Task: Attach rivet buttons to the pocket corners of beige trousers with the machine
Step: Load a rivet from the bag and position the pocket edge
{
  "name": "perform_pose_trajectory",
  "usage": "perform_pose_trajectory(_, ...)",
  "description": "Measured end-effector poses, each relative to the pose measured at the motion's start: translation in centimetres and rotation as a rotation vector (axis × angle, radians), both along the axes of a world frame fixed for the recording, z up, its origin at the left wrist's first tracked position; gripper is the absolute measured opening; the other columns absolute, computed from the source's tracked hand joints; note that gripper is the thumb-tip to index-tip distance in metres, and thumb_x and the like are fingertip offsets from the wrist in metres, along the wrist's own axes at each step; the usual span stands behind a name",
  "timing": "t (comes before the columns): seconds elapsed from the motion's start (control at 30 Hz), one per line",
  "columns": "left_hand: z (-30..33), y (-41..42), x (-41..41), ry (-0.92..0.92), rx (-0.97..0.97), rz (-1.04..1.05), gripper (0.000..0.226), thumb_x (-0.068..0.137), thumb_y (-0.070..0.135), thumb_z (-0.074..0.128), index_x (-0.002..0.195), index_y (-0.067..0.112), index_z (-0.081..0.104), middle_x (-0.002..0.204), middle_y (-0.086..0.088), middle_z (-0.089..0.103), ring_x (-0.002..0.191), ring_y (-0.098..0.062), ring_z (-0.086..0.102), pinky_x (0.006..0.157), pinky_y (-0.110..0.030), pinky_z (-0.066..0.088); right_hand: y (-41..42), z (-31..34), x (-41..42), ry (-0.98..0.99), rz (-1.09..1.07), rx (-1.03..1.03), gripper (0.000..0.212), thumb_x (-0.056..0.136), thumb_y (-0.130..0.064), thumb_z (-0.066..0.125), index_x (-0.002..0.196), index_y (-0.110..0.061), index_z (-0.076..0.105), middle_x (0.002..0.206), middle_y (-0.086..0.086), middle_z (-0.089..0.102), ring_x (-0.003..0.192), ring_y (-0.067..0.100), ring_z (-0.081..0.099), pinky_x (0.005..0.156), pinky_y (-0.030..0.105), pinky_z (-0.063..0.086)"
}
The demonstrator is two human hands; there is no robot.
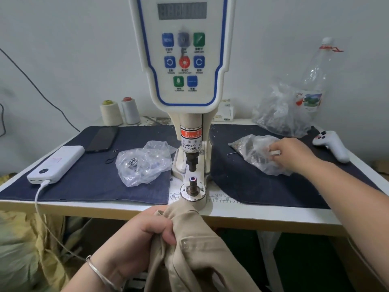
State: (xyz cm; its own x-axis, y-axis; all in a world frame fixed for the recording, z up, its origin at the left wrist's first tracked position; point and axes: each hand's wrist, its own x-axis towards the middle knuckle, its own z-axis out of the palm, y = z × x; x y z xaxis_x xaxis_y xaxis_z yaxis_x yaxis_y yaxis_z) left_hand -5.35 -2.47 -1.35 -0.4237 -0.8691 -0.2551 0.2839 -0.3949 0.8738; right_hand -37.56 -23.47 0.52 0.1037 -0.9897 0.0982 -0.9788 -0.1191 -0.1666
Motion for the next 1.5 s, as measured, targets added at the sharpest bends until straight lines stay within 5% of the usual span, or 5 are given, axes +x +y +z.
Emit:
perform_pose_trajectory(0.17,-0.3,0.0,0.3,-0.054,-0.006,-0.005,0.065,0.039,-0.006,0.058,0.097,-0.032,0.042,0.093,-0.031,0.047,0.088,-0.044,0.044,0.066,-0.033,0.046,-0.1,-0.1,1.8,0.206,-0.002,-0.020,0.017,0.092,-0.017,0.055,0.093,-0.024,0.071,0.083,-0.001,0.052,0.078,0.024,0.052,0.064,0.028,0.036)
perform_pose_trajectory(0.33,-0.5,-0.2,0.5,-0.017,0.010,0.013,0.060,0.039,-0.006,0.058,0.091,-0.031,0.043,0.096,-0.031,0.045,0.092,-0.044,0.042,0.068,-0.033,0.047,-0.7,-0.2,3.0,0.324,0.014,0.063,0.016,0.096,-0.033,0.052,0.082,-0.028,0.059,0.087,-0.002,0.055,0.082,0.022,0.054,0.067,0.028,0.037)
perform_pose_trajectory(0.7,-1.1,-0.8,1.0,-0.005,0.007,-0.005,0.053,0.039,-0.005,0.060,0.090,-0.022,0.058,0.081,-0.024,0.059,0.070,-0.034,0.061,0.060,-0.030,0.053,-1.3,-0.1,2.4,0.053,-0.053,0.081,0.034,0.083,-0.010,0.056,0.057,-0.032,0.054,0.074,-0.010,0.054,0.082,0.021,0.055,0.062,0.029,0.038)
perform_pose_trajectory(1.27,-0.3,-0.6,1.4,0.011,-0.016,0.078,0.039,0.037,-0.006,0.057,0.077,-0.008,0.060,0.072,-0.017,0.056,0.058,-0.030,0.058,0.056,-0.029,0.052,-1.2,-0.4,3.3,0.000,-0.116,0.102,0.019,0.081,-0.012,0.058,0.068,-0.024,0.063,0.076,-0.002,0.062,0.067,0.017,0.056,0.061,0.029,0.043)
perform_pose_trajectory(1.5,0.3,-1.1,2.3,0.030,-0.060,0.140,0.021,0.039,-0.005,0.058,0.060,0.001,0.061,0.061,-0.012,0.057,0.052,-0.028,0.058,0.054,-0.028,0.052,-0.6,-0.9,1.4,-0.192,-0.145,-0.124,0.019,0.079,-0.009,0.061,0.067,-0.024,0.064,0.075,0.000,0.062,0.067,0.022,0.054,0.056,0.028,0.038)
